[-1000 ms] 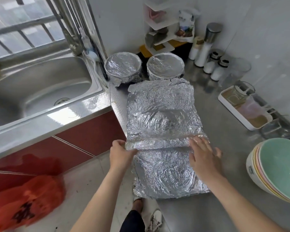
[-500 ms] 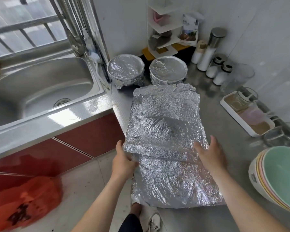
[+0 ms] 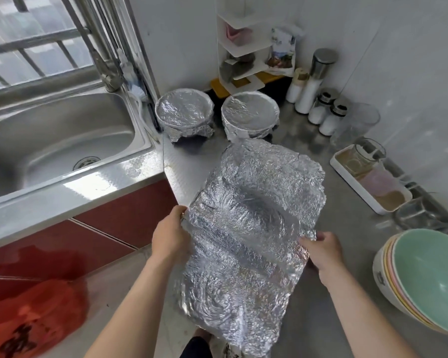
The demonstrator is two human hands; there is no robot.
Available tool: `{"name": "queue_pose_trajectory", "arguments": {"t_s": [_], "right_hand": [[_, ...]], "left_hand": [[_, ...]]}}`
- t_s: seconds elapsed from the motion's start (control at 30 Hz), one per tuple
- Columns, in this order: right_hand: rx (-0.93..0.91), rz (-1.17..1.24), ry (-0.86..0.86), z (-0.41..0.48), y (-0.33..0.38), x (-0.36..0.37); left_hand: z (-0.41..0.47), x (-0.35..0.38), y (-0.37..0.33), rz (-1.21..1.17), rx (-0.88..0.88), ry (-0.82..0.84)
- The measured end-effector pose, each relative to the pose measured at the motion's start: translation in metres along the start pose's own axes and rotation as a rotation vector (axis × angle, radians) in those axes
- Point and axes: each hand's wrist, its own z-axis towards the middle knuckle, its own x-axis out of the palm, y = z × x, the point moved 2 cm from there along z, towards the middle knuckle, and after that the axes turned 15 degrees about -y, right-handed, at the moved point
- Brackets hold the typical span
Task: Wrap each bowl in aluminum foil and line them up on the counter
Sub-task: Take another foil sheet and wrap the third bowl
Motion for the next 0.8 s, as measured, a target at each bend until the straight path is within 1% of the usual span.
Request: {"name": "queue_pose_trajectory", "arguments": {"t_s": [0.1, 0.2, 0.33, 0.4, 0.43, 0.5, 0.57, 0.67, 0.8], "right_hand": [[0.021, 0.046, 0.07, -0.007, -0.008, -0.004], [-0.019, 0.13, 0.12, -0.014, -0.005, -0.013], [-0.099, 0.123, 0.029, -0.004, -0.01, -0.015], [-0.081, 0.183, 0.005, 0.001, -0.009, -0.015], [-0.037, 0.249, 0.019, 0.004, -0.007, -0.014], [0.087, 0.412, 0.114, 0.006, -0.004, -0.012], [0.139, 0.493, 0.217, 0.007, 0.0, -0.009], [0.092, 0.491, 0.293, 0.005, 0.006, -0.007], [0.024, 0.525, 0.383, 0.002, 0.006, -0.01]], "left_hand": [[0.02, 0.0, -0.015, 0.056, 0.072, -0.037], [0.043, 0.002, -0.023, 0.177, 0.138, -0.035], [0.068, 0.009, -0.034, 0.298, 0.222, -0.017], [0.079, 0.013, -0.034, 0.34, 0.247, 0.006], [0.084, 0.015, -0.034, 0.363, 0.251, 0.025], [0.092, 0.016, -0.027, 0.39, 0.239, 0.07], [0.095, 0.014, -0.02, 0.415, 0.234, 0.119], [0.089, 0.007, -0.011, 0.456, 0.243, 0.137], [0.078, -0.001, 0.002, 0.464, 0.245, 0.06]]}}
